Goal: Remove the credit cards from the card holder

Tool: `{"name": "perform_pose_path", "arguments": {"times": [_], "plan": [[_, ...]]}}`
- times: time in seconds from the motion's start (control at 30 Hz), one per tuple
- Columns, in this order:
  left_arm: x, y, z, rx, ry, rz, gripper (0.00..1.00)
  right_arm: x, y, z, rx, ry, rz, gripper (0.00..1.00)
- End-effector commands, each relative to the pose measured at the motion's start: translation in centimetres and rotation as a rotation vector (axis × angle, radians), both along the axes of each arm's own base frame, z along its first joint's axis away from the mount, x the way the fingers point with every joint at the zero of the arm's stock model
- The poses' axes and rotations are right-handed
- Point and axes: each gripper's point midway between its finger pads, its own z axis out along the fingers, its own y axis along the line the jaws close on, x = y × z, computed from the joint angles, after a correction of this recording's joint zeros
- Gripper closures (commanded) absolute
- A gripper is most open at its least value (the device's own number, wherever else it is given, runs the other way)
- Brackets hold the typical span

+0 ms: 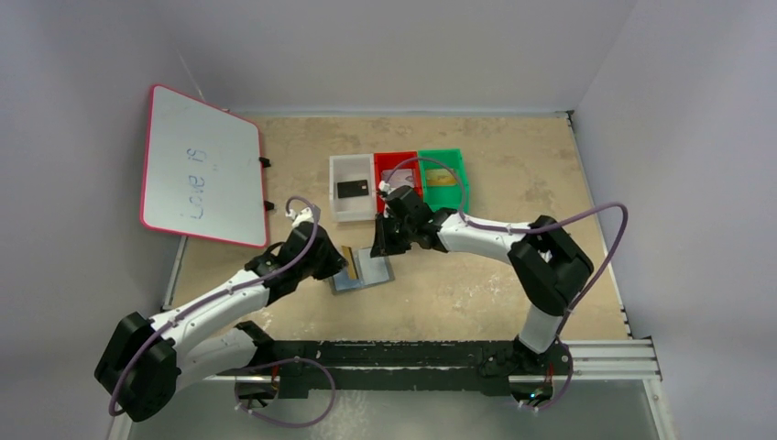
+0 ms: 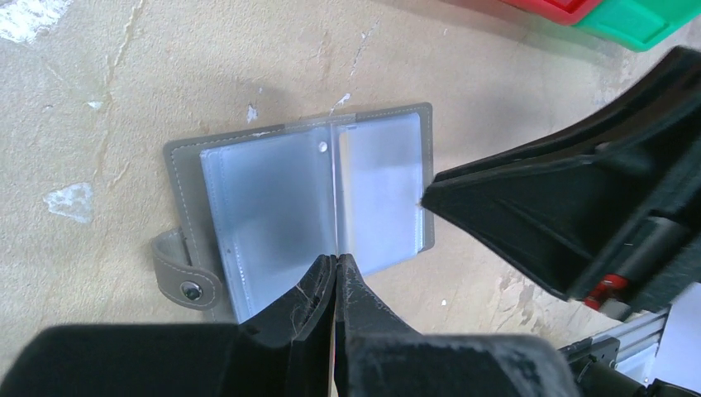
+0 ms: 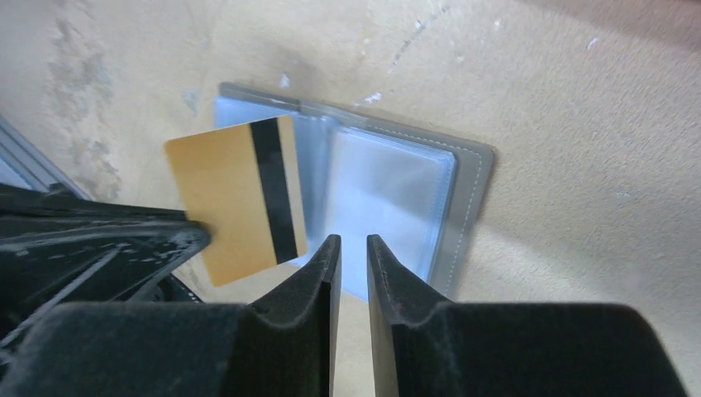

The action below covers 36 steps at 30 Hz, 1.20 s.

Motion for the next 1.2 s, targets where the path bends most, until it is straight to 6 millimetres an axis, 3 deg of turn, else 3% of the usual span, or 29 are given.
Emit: {"name": "perform_pose_path", "arguments": {"times": [0.0, 0.27, 0.73, 1.17], "plan": [[0.9, -0.2, 2.0, -0.005, -0.057, -0.007, 1.0, 1.8, 0.7, 4.9, 0.076, -0.109, -0.028, 0.79], [1.0, 0.0, 2.7, -0.005, -0.08, -0.001, 1.0, 2.2, 0.4, 6.7, 0.201, -0.115, -0.059, 0.72], [1.5, -1.3, 5.8, -0.138, -0.222, -0.034, 1.0, 0.0, 1.7, 6.9, 0.46, -0.016, 0.029, 0.42], [1.3, -1.6, 8.6, -0.251, -0.337, -0.038, 1.0, -0.5, 2.3, 8.8, 0.617, 0.001, 0.095, 0.36]]}}
